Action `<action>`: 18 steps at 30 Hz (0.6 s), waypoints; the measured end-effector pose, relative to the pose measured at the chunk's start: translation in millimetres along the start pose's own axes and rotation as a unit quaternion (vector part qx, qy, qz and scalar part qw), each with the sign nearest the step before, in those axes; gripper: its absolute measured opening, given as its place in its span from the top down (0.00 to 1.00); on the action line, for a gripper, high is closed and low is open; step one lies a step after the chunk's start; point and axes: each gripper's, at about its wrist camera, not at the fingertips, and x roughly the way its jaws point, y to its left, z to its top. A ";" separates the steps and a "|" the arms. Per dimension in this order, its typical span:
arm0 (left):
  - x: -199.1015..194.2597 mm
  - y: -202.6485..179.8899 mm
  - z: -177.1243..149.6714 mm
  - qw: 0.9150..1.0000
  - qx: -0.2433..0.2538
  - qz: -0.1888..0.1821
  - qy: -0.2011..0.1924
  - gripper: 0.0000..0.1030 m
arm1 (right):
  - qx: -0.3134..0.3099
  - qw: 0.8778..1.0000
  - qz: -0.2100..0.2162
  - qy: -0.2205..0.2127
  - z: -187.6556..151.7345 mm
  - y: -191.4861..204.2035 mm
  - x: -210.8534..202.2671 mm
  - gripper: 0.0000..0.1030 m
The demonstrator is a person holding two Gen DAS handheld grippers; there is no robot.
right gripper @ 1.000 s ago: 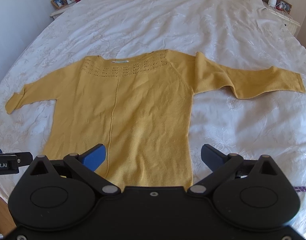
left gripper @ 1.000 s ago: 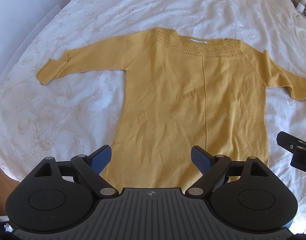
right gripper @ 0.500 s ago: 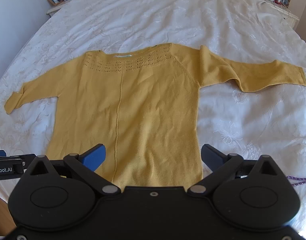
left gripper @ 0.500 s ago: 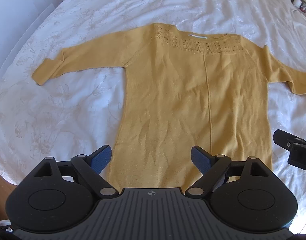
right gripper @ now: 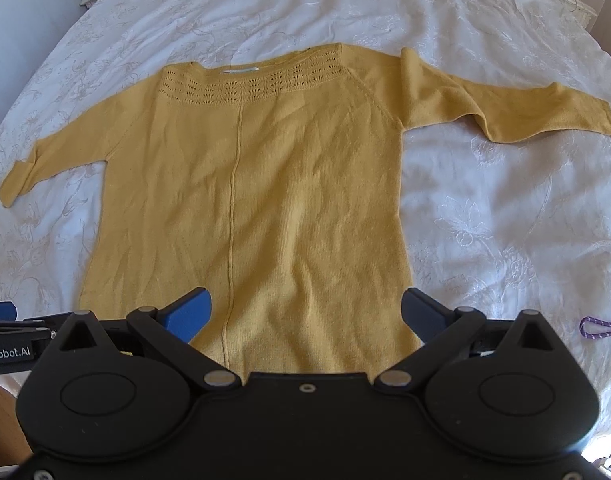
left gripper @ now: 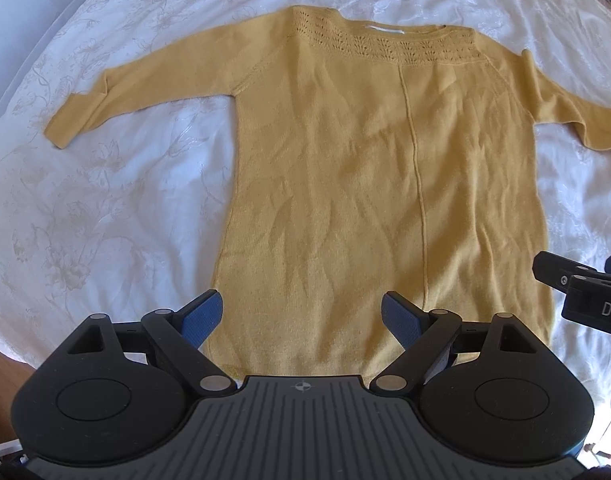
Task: Fold small clothes
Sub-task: 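Move both grippers over the yellow sweater toward its hem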
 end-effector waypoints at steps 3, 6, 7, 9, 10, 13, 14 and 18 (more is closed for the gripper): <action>5.2 -2.2 -5.0 1.000 0.004 -0.003 0.009 0.15 | 0.002 1.000 -0.004 0.013 -5.8 -2.3 4.9 0.02; 12.0 -3.9 -9.3 1.000 0.008 -0.006 0.020 0.15 | 0.003 1.000 -0.008 0.026 -11.7 -4.6 9.3 0.02; 14.0 -4.2 -10.2 1.000 0.009 -0.007 0.023 0.15 | 0.004 1.000 -0.009 0.030 -13.7 -6.0 10.9 0.02; 19.4 -4.7 -12.3 0.999 0.011 -0.008 0.032 0.15 | 0.007 0.999 -0.012 0.038 -17.4 -8.3 13.7 0.03; 21.9 -4.8 -13.1 0.999 0.012 -0.009 0.037 0.15 | 0.008 0.999 -0.014 0.041 -19.1 -9.7 15.2 0.03; 27.6 -4.6 -15.1 0.999 0.011 -0.011 0.045 0.15 | 0.010 0.998 -0.019 0.051 -22.8 -12.3 17.9 0.03; 29.2 -4.6 -15.3 0.999 0.011 -0.011 0.047 0.15 | 0.011 0.998 -0.020 0.054 -23.8 -13.4 18.2 0.03; 34.5 -3.9 -15.2 0.998 0.010 -0.013 0.053 0.15 | 0.012 0.998 -0.025 0.061 -26.3 -15.8 18.6 0.03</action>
